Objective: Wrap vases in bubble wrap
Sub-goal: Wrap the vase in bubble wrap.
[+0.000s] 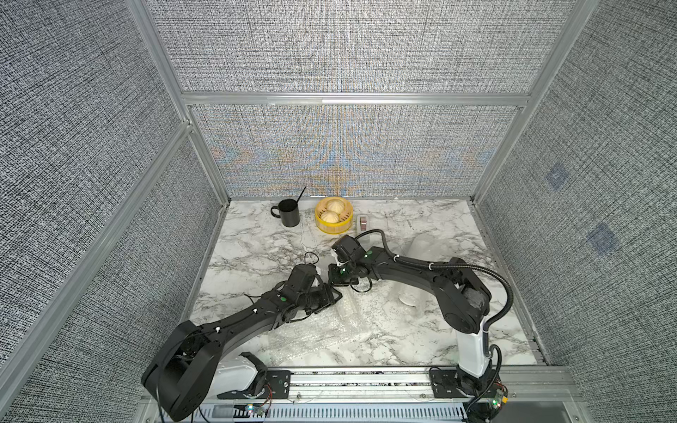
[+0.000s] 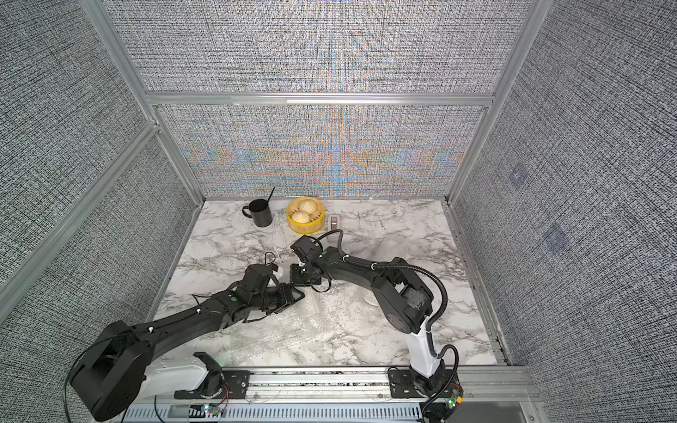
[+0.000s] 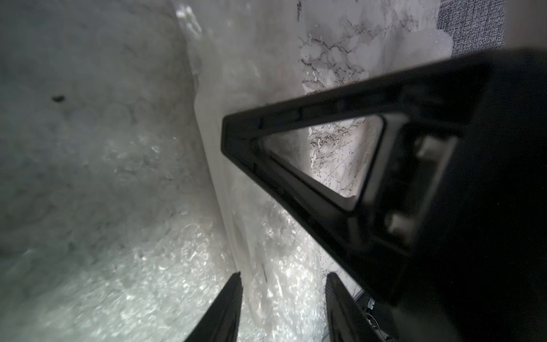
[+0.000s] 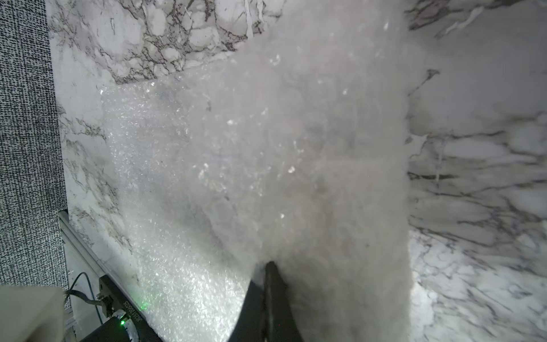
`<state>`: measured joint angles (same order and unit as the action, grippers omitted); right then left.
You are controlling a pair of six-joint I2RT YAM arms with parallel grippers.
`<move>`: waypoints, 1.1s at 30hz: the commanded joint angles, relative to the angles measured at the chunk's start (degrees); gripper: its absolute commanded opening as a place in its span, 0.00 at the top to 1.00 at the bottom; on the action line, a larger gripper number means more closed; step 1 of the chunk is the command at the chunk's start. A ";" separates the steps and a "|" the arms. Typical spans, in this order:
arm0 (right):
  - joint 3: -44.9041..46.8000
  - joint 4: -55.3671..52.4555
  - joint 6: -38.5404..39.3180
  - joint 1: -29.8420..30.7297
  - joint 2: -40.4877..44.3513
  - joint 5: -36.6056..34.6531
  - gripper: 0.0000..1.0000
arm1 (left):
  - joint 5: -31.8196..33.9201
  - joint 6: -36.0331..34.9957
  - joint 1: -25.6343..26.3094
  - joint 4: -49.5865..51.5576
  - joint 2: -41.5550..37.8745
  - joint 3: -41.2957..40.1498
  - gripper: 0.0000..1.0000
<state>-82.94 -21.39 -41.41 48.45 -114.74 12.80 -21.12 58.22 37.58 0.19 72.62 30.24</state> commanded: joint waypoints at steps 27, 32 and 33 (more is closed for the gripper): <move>6.21 -10.93 5.00 -0.55 12.64 -3.92 0.55 | 0.17 1.62 0.58 -3.85 11.17 -0.22 1.00; 10.23 -9.53 5.40 -0.05 11.94 2.04 0.45 | -0.30 1.01 0.56 -4.15 12.82 1.08 1.00; 10.80 -8.81 5.61 0.11 11.64 2.66 0.43 | -0.31 0.94 0.56 -3.80 13.09 1.38 1.00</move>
<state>-73.03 -30.46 -36.88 48.07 -102.78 12.10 -21.02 60.05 38.15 -3.16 85.21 30.96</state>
